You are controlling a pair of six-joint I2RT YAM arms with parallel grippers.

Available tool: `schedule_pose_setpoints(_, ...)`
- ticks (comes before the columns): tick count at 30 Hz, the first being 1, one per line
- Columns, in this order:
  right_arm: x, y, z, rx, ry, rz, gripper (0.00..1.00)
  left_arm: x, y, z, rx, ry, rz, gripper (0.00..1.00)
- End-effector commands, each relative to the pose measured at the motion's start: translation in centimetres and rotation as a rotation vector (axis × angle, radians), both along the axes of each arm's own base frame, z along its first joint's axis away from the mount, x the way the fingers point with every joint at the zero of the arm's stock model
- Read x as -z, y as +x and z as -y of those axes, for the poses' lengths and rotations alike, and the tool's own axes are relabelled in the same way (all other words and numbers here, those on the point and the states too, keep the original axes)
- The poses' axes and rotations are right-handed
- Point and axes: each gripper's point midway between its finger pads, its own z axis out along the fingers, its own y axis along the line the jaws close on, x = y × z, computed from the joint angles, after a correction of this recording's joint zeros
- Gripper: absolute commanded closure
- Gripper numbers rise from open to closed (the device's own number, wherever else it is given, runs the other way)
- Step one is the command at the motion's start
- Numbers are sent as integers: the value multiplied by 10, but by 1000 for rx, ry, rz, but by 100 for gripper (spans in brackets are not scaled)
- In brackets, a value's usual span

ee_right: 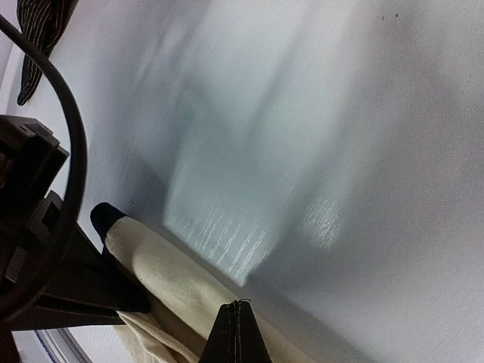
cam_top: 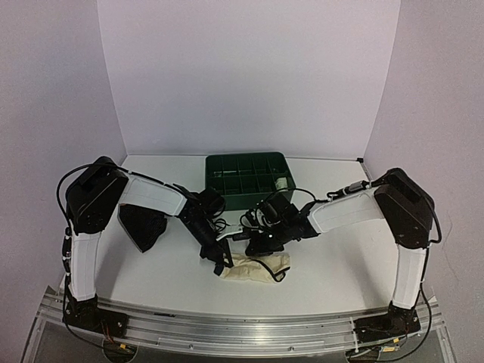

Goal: Roll the underwear
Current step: Fold the underwear at the center of the board.

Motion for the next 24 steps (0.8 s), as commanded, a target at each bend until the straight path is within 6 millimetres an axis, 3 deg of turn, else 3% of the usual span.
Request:
schedule_pose_setpoints(1,18,-15,2,-12,12,-81,100,-41,11,14,-28,-105,-15,100)
schedule_pose_setpoints(7,44,-37,15,-30,-11,-157,100,-49,16,16,-79,-125,-82,100)
schedule_pose_setpoints(13,38,-38,7,-51,56,-160,100,-77,25,21,-122,-200,-143,100)
schedule_pose_setpoints(18,34,-36,5,-55,78,-166,100,-46,37,12,-178,-118,-110,100)
schedule_pose_setpoints(24,27,-29,2,-58,79,-136,100,-15,32,0,-205,-27,-137,100)
